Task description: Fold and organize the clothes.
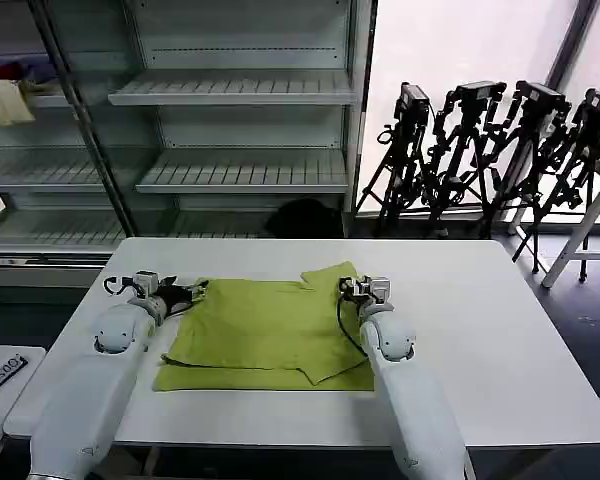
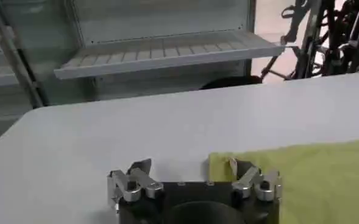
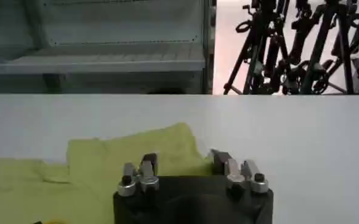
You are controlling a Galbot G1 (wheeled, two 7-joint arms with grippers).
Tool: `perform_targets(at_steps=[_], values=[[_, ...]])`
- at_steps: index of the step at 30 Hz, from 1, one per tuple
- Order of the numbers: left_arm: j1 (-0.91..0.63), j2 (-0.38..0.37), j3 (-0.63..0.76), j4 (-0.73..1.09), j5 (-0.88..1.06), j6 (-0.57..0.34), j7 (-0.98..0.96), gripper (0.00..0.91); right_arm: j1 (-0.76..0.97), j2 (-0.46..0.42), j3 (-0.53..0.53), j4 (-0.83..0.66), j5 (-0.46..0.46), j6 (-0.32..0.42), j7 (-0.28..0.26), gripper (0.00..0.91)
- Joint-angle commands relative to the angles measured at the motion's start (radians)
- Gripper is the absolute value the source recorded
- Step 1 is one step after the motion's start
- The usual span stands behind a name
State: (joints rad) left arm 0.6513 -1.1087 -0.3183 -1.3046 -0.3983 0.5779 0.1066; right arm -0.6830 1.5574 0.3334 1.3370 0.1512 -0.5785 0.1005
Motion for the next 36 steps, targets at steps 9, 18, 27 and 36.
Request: perform_targets(at_steps=[9,18,27,36], values=[[0.019,-0.002,0.005,-0.018,-0.02,0.0,0.007,0.383,0.002,0.008,-0.001,-0.014,-0.008,-0.004,0.0,0.0],[0.029,-0.006,-0.001,-0.024,-0.023,0.0,0.014,0.01,-0.006,0.017,0.006,0.005,-0.003,-0.002,-0.003,0.0],[0.043,-0.008,-0.014,-0.036,-0.028,-0.001,0.028,0.0,-0.019,0.014,0.003,0.053,-0.003,-0.003,-0.004,0.0],[0.066,-0.005,-0.058,-0.109,-0.118,-0.059,0.001,0.0,-0.055,0.005,0.01,0.158,0.047,-0.002,0.01,0.0]])
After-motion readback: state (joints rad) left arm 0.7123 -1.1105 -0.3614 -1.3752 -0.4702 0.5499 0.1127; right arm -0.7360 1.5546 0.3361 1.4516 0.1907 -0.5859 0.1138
